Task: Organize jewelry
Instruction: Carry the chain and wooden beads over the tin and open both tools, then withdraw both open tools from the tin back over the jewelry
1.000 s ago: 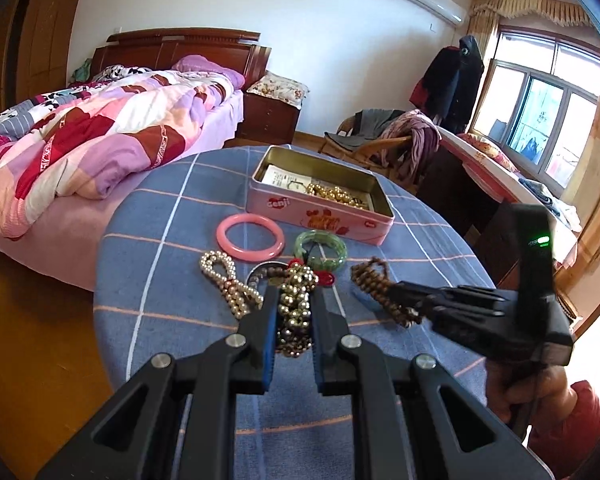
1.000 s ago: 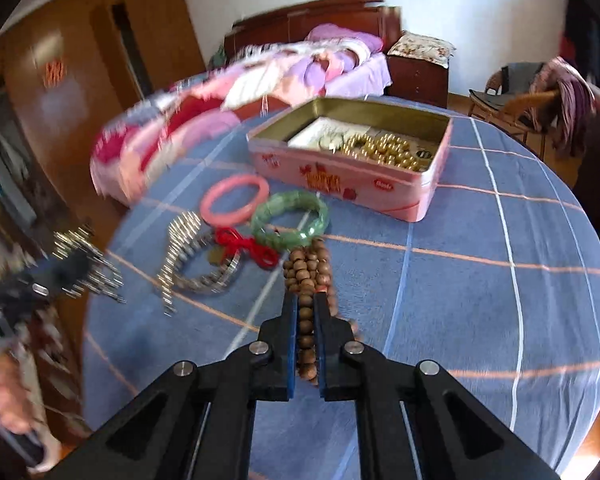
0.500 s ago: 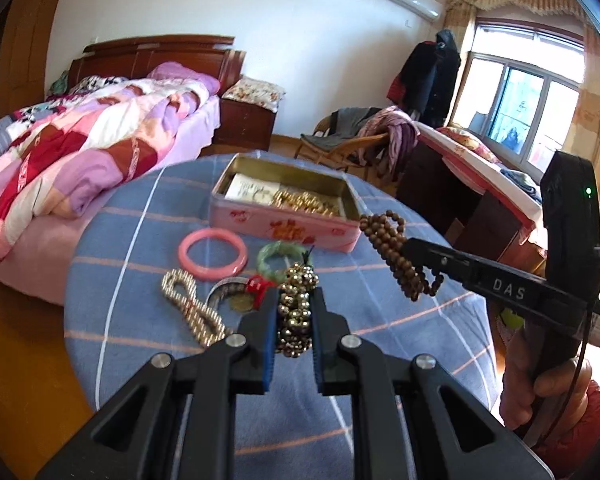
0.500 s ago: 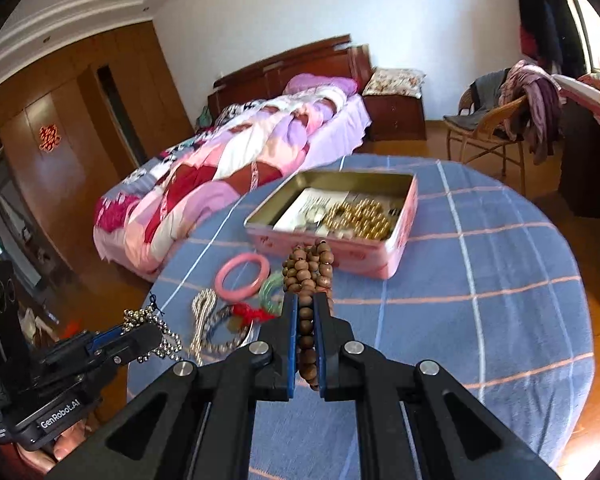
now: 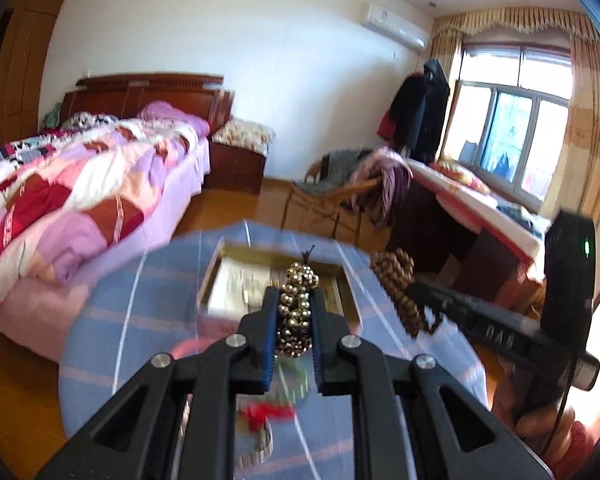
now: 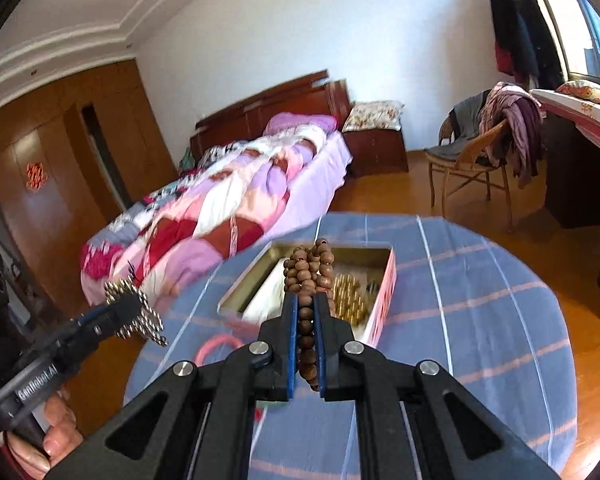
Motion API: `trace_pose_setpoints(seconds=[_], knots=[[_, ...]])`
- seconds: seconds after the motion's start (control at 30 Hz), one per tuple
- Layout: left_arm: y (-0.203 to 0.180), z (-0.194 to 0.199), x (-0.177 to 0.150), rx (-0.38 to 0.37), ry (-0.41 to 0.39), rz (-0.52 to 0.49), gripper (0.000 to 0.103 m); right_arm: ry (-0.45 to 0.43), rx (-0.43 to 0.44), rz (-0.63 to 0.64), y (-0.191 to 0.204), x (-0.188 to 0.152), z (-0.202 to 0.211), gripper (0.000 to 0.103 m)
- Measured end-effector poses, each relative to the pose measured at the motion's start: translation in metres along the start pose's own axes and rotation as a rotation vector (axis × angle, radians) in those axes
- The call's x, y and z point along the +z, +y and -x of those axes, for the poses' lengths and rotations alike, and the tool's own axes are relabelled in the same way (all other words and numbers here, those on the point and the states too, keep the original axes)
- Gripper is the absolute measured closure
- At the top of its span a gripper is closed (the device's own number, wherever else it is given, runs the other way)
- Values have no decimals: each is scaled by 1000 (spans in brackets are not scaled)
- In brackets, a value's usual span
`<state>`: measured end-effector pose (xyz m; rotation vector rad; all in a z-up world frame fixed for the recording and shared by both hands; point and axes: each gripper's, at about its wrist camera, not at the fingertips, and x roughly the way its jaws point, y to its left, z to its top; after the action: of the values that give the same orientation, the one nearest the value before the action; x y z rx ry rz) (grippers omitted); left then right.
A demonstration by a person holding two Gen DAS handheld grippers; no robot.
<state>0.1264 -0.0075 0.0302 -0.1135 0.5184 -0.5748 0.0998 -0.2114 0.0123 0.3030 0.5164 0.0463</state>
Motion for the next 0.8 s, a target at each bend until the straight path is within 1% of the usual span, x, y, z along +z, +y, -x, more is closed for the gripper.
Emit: trace_pose_setpoints(seconds=[0.07, 0.13, 0.27, 0.4, 0.5, 0.67, 0.7, 0.73, 0.77, 0.8], knots=[[-1, -16, 16, -3, -28, 8, 88, -19, -2, -23, -5, 10, -13, 96], [0, -38, 21, 5, -22, 14, 88, -15, -25, -41, -9, 16, -35, 96], [3, -88, 25, 36, 23, 1, 88, 19, -49, -65, -18, 16, -73, 96], [16, -121, 21, 75, 60, -6, 88, 49, -89, -56, -26, 13, -107, 96], [26, -142, 16, 91, 104, 12, 88, 82, -100, -74, -33, 10, -133, 96], [40, -171, 4, 136, 183, 43, 87, 89, -106, -42, -33, 5, -154, 96], [42, -173, 2, 151, 196, 57, 82, 94, -109, -47, -35, 5, -158, 95], [44, -174, 0, 158, 208, 67, 74, 104, -112, -51, -36, 3, -160, 95], [43, -174, 0, 163, 215, 73, 56, 116, -109, -56, -37, 2, -162, 90], [44, -171, -2, 174, 218, 87, 41, 127, -102, -62, -38, 1, -162, 76]])
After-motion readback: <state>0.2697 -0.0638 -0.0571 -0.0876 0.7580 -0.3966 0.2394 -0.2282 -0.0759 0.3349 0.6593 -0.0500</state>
